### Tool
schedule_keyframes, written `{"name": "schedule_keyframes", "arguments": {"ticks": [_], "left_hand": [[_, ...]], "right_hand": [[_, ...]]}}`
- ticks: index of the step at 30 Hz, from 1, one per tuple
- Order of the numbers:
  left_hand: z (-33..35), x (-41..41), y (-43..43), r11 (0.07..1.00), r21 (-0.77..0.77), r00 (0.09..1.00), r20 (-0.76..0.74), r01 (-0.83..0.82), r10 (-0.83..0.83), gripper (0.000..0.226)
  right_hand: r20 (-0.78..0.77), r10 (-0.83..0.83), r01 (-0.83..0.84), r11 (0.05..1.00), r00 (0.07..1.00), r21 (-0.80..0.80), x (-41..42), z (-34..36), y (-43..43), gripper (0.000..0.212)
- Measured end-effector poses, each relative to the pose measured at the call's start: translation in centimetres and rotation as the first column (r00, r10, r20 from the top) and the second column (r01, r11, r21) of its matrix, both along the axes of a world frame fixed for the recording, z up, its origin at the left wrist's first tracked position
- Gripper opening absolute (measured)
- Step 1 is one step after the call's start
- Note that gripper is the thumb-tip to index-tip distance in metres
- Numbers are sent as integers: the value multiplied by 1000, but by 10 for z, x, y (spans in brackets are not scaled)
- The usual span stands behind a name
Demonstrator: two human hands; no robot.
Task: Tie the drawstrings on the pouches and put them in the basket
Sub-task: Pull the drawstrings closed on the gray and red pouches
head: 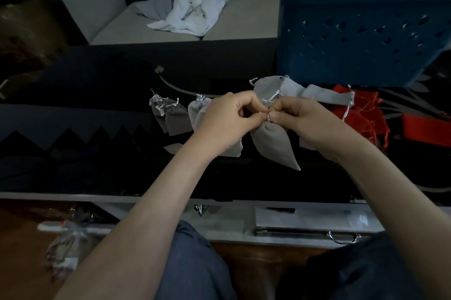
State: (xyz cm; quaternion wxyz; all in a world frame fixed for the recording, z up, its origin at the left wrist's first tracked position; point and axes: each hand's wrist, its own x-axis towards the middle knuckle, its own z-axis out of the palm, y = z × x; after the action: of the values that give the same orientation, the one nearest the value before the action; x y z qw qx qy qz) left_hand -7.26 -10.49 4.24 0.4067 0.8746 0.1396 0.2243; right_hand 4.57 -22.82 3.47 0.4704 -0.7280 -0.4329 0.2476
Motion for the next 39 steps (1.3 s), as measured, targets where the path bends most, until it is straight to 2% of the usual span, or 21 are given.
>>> {"name": "schedule_keyframes", "arguments": {"ticks": [4,8,10,14,17,21,23,26,29,33,36,39], "left_hand": [[-4,5,-8,962,257,996,40,-90,82,5],[-13,15,-14,866,481,988,125,-140,91,6],[-17,20,-15,767,615,983,142,-181,118,3],[-18,22,-22,662,710,970,155,-240,186,26],[-17,21,-22,667,704,970,182,-243,162,23],[-17,15,-16,788,579,971,215,-209,100,5],[-19,13,-15,832,513,967,234,-212,102,4],[-20,12,-16,852,478,955,287,-215,80,9],[-20,11,-15,864,448,944,319,-230,86,19],[-20,9,-16,869,425,930,354,-255,100,24],[-18,7,-18,888,381,929,350,-258,120,17],[-18,7,-16,908,349,930,352,-233,103,22]], "right_hand": [[200,-45,57,997,979,-57,-1,1,4,12],[432,-100,136,989,896,-53,-4,1,7,11],[445,-134,172,984,885,-46,-3,0,7,11],[424,-169,202,979,890,-34,-6,0,9,10],[339,-192,214,976,921,-28,-8,2,6,11],[-32,-173,175,981,984,82,-9,8,1,18],[-107,-155,166,981,982,103,-9,8,0,24],[-149,-87,104,989,985,107,-6,9,0,26],[-131,-41,54,994,991,93,-5,10,-1,20],[-70,-99,107,986,993,127,-9,10,0,14],[-69,-164,173,969,984,175,-11,10,0,11],[-84,-161,175,966,983,192,-10,10,0,12]]}}
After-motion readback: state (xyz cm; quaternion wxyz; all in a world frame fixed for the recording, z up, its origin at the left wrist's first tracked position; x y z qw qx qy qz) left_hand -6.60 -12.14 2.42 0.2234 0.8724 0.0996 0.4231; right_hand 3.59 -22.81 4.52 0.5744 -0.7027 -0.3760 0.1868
